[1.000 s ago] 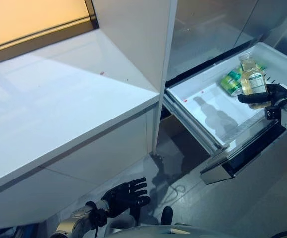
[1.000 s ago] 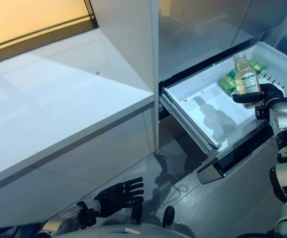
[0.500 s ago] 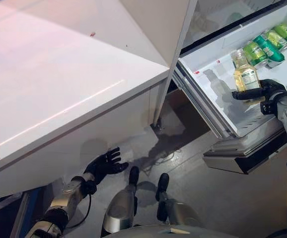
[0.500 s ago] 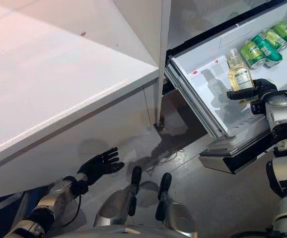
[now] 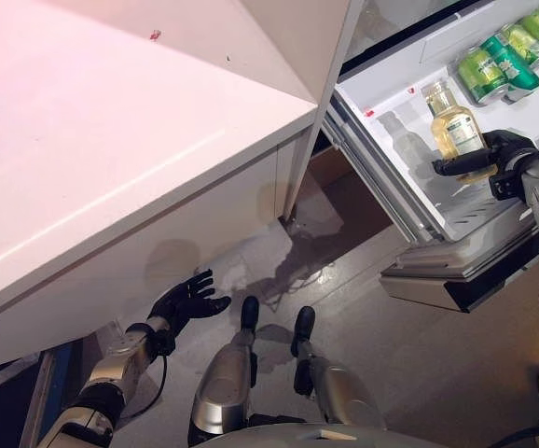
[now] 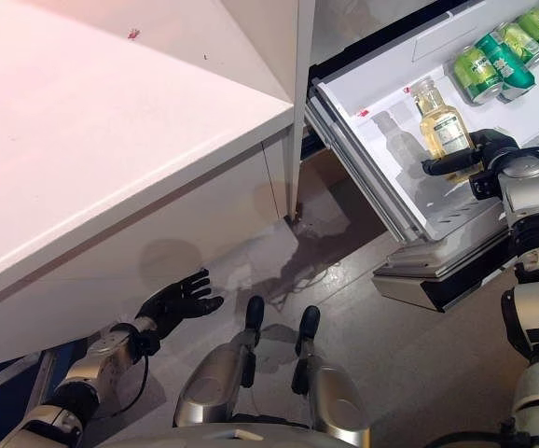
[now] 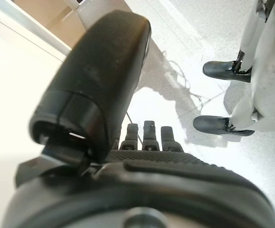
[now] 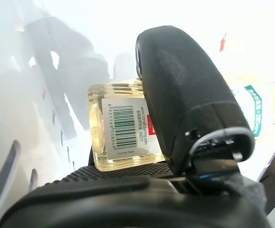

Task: Put drinks into fridge and close the fridge

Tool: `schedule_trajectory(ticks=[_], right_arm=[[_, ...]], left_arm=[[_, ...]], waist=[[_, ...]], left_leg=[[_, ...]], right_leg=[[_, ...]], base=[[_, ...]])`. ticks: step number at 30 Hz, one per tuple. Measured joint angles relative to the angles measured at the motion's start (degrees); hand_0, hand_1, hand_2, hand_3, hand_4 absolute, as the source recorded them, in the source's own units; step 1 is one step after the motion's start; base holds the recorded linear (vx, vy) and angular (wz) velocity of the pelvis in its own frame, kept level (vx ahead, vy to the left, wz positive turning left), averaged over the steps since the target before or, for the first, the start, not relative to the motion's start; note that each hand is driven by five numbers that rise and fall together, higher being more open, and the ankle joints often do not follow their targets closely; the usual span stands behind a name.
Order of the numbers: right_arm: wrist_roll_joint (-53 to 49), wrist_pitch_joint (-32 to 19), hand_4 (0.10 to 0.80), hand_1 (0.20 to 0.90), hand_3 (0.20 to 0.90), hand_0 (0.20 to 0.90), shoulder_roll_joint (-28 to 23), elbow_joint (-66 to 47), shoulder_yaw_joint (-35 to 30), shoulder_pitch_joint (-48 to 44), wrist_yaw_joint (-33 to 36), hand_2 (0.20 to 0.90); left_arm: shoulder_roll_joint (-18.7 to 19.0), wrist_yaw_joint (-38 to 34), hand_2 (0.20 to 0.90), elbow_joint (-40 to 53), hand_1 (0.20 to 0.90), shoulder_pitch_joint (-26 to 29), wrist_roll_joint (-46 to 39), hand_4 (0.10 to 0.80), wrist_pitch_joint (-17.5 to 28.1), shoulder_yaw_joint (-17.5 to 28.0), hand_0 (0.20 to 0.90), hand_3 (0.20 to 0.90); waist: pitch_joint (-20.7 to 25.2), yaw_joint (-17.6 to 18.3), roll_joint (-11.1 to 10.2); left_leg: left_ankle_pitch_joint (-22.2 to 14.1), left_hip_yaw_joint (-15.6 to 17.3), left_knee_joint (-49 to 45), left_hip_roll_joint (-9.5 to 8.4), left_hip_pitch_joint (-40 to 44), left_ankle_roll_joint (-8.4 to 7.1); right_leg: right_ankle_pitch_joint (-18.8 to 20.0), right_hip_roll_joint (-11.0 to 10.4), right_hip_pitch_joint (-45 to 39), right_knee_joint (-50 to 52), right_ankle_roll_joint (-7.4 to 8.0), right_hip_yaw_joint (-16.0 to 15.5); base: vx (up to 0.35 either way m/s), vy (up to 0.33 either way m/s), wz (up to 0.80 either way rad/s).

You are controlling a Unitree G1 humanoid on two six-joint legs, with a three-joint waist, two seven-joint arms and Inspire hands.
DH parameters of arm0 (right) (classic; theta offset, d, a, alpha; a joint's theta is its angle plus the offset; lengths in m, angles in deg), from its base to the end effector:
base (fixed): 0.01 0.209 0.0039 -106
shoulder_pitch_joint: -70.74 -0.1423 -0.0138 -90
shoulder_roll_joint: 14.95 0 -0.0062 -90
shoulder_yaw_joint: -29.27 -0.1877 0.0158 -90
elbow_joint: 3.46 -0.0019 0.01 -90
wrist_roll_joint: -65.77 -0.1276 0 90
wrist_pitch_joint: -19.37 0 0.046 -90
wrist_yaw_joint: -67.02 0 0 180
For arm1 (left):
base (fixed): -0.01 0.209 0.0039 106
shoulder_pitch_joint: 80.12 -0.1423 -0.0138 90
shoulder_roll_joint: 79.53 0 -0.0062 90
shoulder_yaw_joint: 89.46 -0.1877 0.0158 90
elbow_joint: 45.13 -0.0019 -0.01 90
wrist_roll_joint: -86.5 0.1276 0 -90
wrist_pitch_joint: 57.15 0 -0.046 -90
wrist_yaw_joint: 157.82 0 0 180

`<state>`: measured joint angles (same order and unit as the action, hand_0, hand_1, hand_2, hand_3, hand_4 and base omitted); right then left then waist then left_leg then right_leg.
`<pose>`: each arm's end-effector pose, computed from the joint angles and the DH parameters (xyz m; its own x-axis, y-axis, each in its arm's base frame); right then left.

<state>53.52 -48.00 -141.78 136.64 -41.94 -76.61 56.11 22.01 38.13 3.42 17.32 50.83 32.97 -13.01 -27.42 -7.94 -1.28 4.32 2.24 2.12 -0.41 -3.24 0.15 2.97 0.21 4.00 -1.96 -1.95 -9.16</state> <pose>0.3092 -0.3297 0.2209 0.9130 -0.3347 -0.2333 0.1447 0.8002 -0.5820 0.1805 0.2566 -0.0318 0.8224 -0.1536 -0.5478 0.0785 0.9843 -0.1582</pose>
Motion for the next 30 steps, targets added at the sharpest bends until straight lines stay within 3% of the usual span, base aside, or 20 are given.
schedule_trajectory(ticks=[9, 23, 30], right_arm=[[-0.05, 0.48, 0.8, 0.9, 0.9, 0.9, -0.13, -1.23, 0.03, -0.13, -1.3, 0.9], [-3.22, 0.76, 0.8, 0.9, 0.9, 0.9, 0.02, -8.62, -0.26, 1.34, -3.3, 0.9], [-9.57, -1.95, 0.8, 0.9, 0.9, 0.9, -0.03, -17.93, -13.97, 11.89, 2.39, 0.9]], left_arm=[[-0.01, 0.48, 0.9, -0.14, 0.9, 2.2, 2.66, 0.8, -0.16, -0.05, 0.9, 0.9], [-0.22, 4.19, 0.9, -0.32, 0.9, 0.48, 8.71, 0.8, -1.15, -0.04, 0.9, 0.9], [-0.08, 4.07, 0.9, 5.25, 0.9, -1.99, 9.83, 0.8, -0.19, 0.1, 0.9, 0.9]], waist=[[-0.05, 0.14, -0.06], [-0.41, 1.6, -0.74], [-0.23, 2.16, -1.02]], left_leg=[[-0.21, 0.57, -0.89, -0.01, -0.43, 0.17], [-0.62, 2.56, 0.06, 0.06, 3.56, 0.55], [-0.56, 1.87, 0.61, -0.23, 5.27, 0.59]], right_leg=[[0.0, -0.07, 0.6, 0.96, 0.0, 0.62], [0.34, 0.09, -2.17, 1.03, 0.33, 2.81], [0.32, -0.11, -4.47, -0.07, 0.35, 2.23]], base=[[0.02, -0.013, -0.04], [0.041, 0.003, -0.07], [0.06, 0.003, 0.05]])
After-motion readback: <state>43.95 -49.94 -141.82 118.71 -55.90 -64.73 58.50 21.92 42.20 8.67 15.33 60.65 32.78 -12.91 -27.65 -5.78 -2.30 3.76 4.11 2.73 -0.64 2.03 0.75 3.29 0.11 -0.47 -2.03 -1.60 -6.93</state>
